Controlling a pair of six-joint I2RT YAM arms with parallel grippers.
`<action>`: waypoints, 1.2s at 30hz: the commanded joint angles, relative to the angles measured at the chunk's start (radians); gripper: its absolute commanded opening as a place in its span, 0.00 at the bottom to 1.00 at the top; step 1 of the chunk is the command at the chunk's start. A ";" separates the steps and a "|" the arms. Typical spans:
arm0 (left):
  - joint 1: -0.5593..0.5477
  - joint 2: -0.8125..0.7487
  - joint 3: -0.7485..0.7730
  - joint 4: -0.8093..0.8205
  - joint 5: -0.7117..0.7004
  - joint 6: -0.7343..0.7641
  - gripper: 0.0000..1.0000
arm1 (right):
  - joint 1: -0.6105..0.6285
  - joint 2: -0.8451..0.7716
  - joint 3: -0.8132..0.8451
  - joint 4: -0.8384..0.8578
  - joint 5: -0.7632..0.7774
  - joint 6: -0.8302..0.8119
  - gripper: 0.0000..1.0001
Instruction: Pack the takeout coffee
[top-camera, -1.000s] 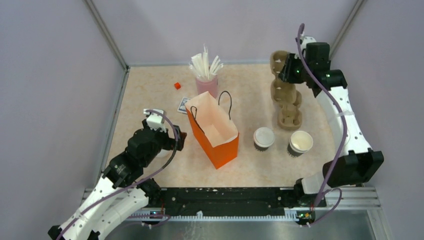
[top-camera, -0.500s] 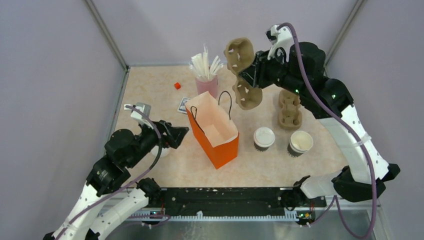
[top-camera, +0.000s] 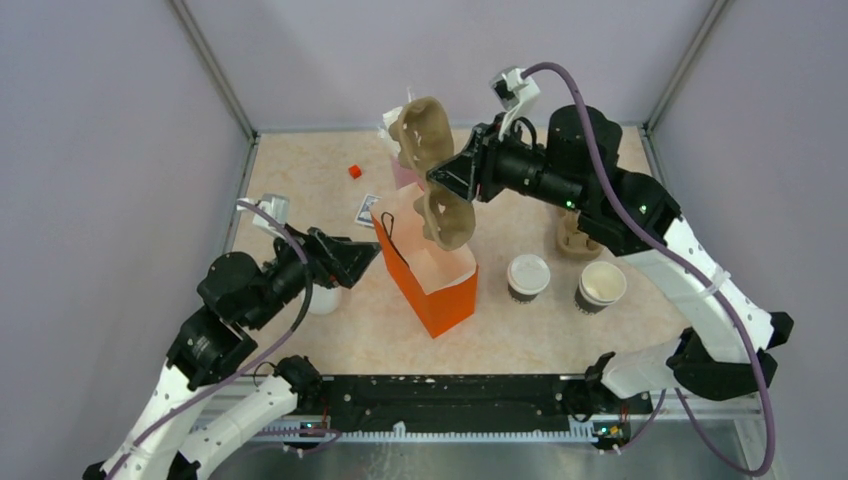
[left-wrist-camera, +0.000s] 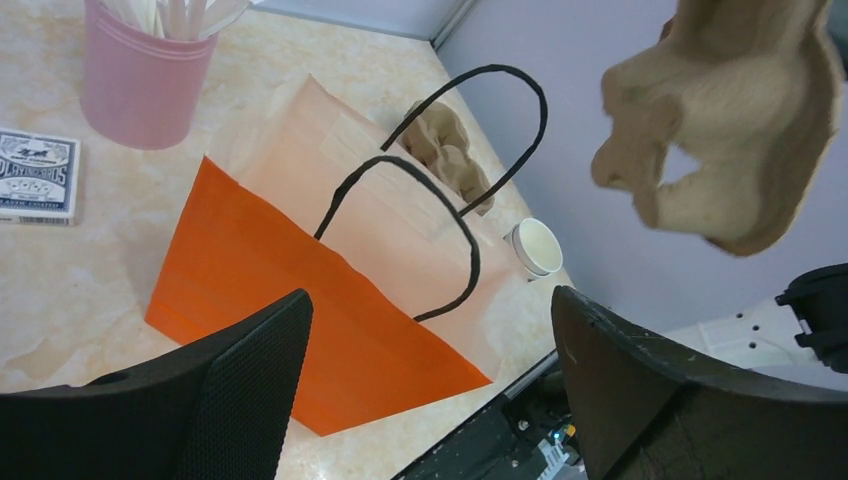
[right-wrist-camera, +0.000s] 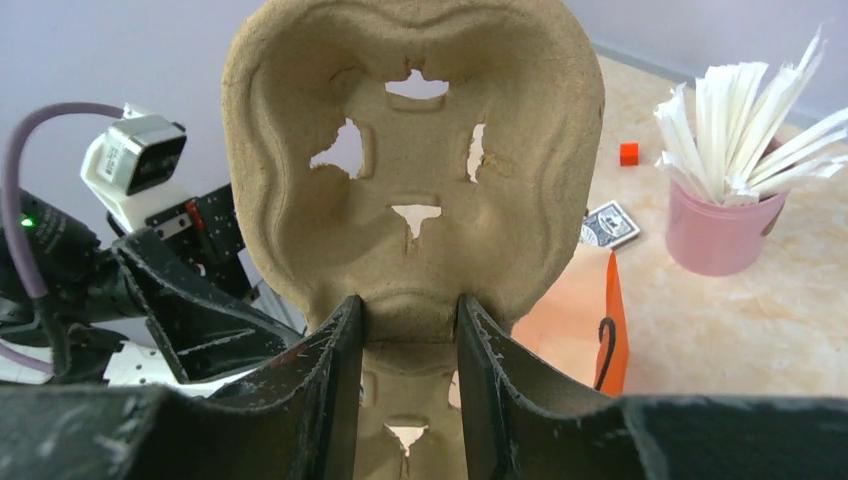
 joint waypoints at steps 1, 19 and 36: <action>0.000 0.052 0.051 0.080 0.026 -0.092 0.93 | 0.037 0.013 -0.052 0.044 0.070 0.046 0.25; -0.001 0.173 0.020 0.157 0.059 -0.201 0.63 | 0.087 0.086 -0.144 -0.010 0.207 0.033 0.24; 0.000 0.134 -0.009 0.188 0.065 -0.187 0.00 | 0.143 0.233 -0.044 -0.251 0.296 -0.010 0.24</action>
